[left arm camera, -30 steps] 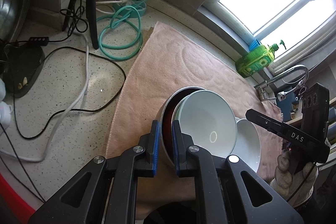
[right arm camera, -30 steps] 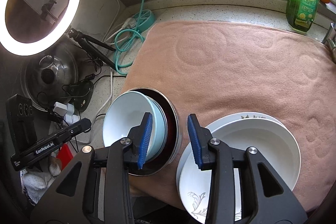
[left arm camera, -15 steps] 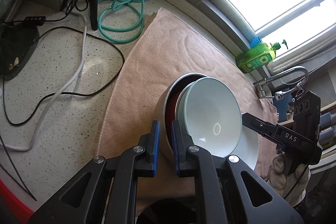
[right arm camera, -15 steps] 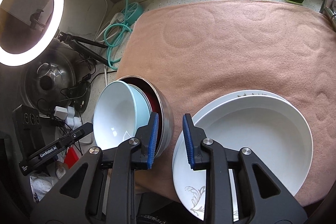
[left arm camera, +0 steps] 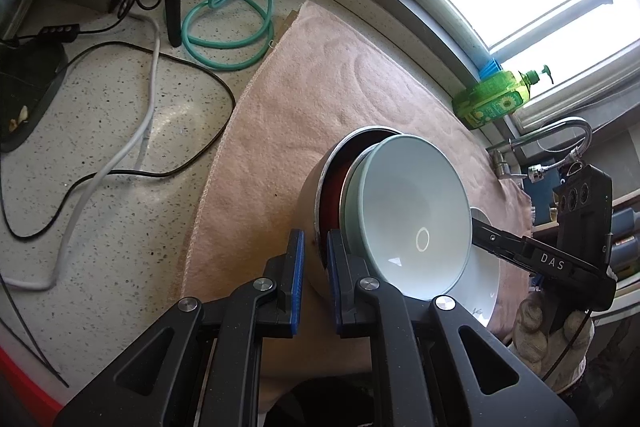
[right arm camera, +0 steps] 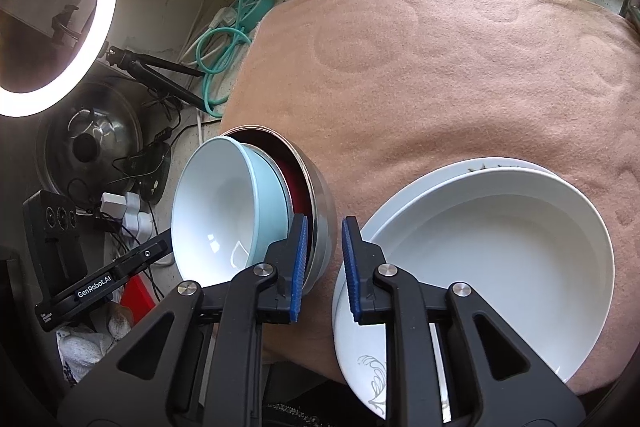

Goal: Organize plates and bowls
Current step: 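Close both tools on the rim of the nested bowl stack, then lift the nested bowl stack and carry it over the plate stack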

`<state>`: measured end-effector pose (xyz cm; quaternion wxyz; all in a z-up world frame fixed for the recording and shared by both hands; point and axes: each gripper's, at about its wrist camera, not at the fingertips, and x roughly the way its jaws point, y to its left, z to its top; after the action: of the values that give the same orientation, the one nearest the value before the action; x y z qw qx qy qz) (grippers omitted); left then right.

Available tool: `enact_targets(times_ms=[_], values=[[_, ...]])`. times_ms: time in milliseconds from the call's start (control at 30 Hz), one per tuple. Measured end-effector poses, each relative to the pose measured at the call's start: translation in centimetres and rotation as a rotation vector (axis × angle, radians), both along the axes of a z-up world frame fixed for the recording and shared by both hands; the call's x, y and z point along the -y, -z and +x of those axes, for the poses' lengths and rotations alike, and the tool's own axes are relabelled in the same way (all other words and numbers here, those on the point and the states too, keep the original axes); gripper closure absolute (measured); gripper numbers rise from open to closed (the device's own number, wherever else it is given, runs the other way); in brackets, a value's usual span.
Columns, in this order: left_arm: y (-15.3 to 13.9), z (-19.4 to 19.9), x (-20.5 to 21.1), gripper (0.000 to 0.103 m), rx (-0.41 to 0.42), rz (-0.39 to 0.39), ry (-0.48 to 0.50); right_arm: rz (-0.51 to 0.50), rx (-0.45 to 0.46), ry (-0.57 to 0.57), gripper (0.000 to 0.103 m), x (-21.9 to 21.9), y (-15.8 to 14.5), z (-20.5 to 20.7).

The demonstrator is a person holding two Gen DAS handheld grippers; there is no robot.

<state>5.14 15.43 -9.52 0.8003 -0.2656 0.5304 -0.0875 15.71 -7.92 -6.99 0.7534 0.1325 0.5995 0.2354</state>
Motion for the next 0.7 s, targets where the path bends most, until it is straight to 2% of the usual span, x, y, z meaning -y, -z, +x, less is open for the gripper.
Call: enact_targets(times_ms=[700], values=[[0.7, 0.6, 0.1, 0.093, 0.008, 0.001, 0.019, -0.004, -0.023, -0.024, 0.093, -1.1, 1.1, 0.3]])
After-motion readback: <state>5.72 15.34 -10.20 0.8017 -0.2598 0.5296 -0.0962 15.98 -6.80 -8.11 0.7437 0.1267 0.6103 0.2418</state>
